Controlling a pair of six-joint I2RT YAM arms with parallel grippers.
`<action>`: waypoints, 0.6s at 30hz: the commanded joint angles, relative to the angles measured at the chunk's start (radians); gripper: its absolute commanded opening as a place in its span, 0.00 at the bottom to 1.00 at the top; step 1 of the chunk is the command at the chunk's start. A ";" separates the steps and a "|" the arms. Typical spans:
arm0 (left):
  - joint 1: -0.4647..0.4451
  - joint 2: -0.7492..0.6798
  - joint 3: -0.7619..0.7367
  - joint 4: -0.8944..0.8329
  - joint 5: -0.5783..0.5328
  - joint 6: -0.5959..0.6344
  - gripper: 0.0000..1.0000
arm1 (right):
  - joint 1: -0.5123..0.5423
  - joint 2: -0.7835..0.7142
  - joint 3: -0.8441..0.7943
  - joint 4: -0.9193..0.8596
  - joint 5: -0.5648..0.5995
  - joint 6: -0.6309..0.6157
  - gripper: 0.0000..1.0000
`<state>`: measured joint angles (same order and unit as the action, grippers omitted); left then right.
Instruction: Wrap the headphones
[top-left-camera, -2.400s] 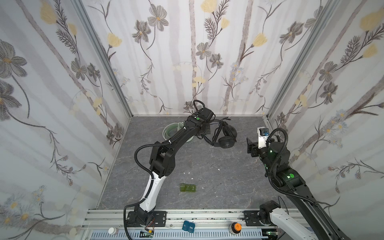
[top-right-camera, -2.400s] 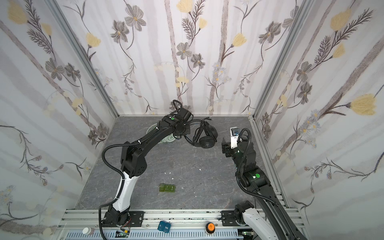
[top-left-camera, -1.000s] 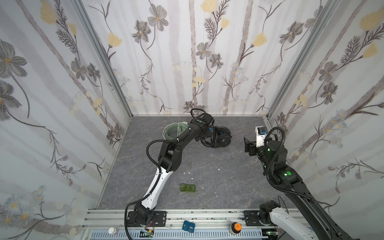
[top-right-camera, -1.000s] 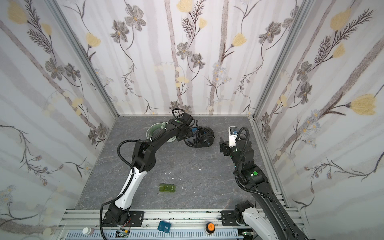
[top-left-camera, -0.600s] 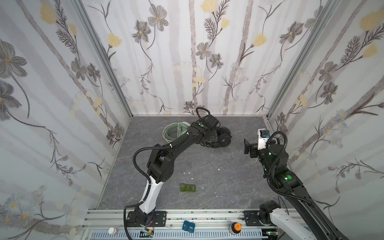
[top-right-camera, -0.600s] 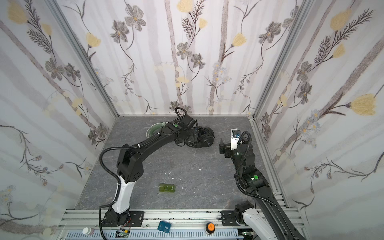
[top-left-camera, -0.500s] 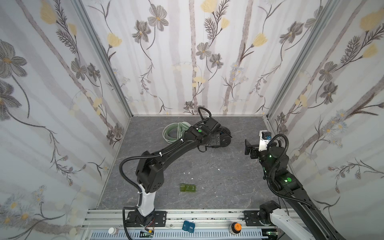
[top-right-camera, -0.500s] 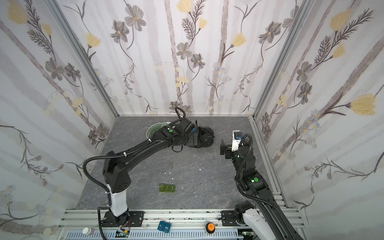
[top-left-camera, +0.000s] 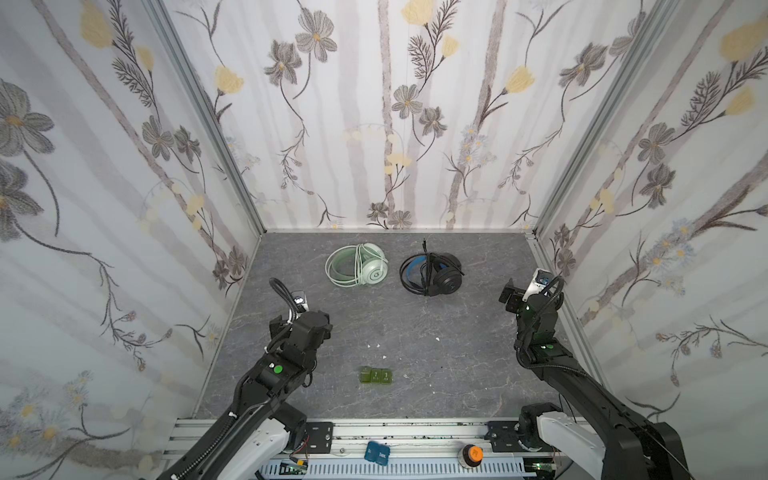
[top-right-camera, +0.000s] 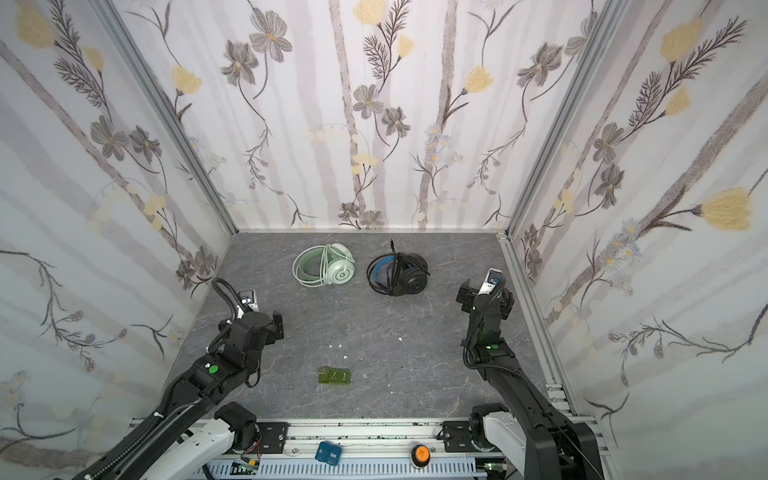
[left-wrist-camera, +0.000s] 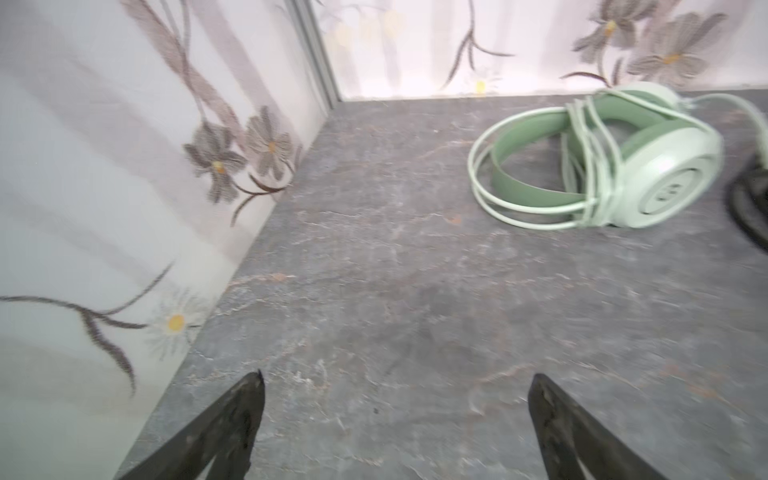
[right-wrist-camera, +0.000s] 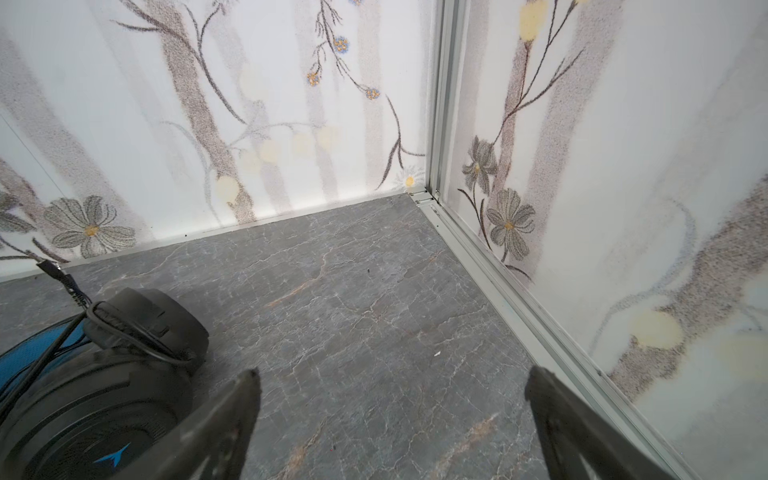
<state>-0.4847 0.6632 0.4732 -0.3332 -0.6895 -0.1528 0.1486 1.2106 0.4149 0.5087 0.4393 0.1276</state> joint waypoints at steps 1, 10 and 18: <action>0.074 -0.031 -0.110 0.364 -0.043 0.209 1.00 | -0.013 0.075 0.002 0.202 -0.053 -0.034 1.00; 0.283 0.264 -0.334 0.977 0.206 0.240 1.00 | -0.032 0.204 -0.072 0.440 -0.160 -0.119 1.00; 0.341 0.542 -0.307 1.267 0.439 0.244 1.00 | -0.098 0.269 -0.074 0.517 -0.321 -0.122 1.00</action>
<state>-0.1539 1.1496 0.1455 0.7231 -0.3630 0.0719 0.0666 1.4803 0.3363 0.9443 0.2039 0.0063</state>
